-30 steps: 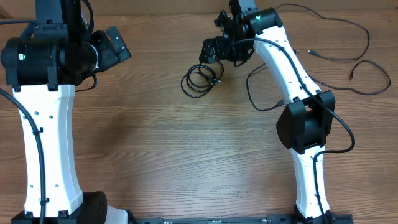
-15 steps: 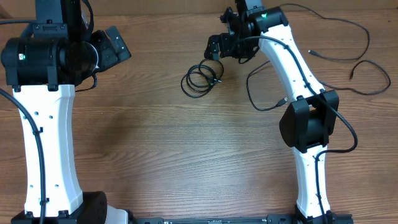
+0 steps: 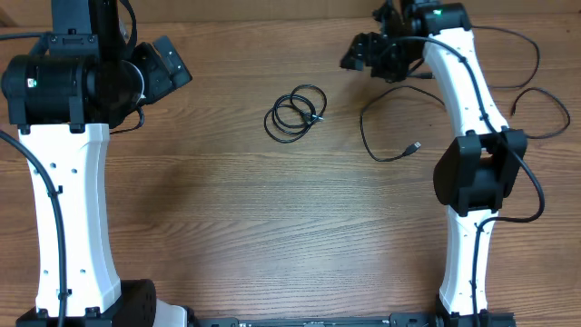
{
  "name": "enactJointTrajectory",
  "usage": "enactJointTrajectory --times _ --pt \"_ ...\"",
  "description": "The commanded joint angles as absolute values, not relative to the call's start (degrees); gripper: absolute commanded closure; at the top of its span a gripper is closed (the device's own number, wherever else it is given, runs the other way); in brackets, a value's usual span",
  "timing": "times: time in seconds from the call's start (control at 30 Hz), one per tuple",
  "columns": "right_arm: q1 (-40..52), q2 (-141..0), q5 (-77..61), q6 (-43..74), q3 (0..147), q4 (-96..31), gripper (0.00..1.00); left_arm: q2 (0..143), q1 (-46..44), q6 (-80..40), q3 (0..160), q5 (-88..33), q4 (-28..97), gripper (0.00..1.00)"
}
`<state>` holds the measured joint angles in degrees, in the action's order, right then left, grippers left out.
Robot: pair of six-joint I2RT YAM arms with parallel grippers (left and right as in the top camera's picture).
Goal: Untangle cables
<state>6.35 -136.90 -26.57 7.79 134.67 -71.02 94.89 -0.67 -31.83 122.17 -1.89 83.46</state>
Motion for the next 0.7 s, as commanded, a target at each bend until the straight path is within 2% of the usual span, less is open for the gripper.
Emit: enactJointTrajectory --times 0.0,0.3,0.4,0.67 --pt "7.8 -134.7 -27.7 8.7 136.1 -72.1 0.25 95.3 -0.8 -33.0 121.9 -2.5 83.3 0.0" --pt "15.5 -134.8 -24.3 9.5 136.1 -72.1 0.25 95.3 -0.8 -33.0 121.9 -2.3 81.8 0.0" --pt "18.0 -134.8 -18.2 15.7 136.1 -72.1 0.18 95.3 -0.8 -33.0 121.9 -2.3 81.8 0.01" --pt "23.3 -134.8 -14.5 17.5 136.1 -70.9 0.19 95.3 -0.8 -33.0 121.9 -2.3 82.3 0.01"
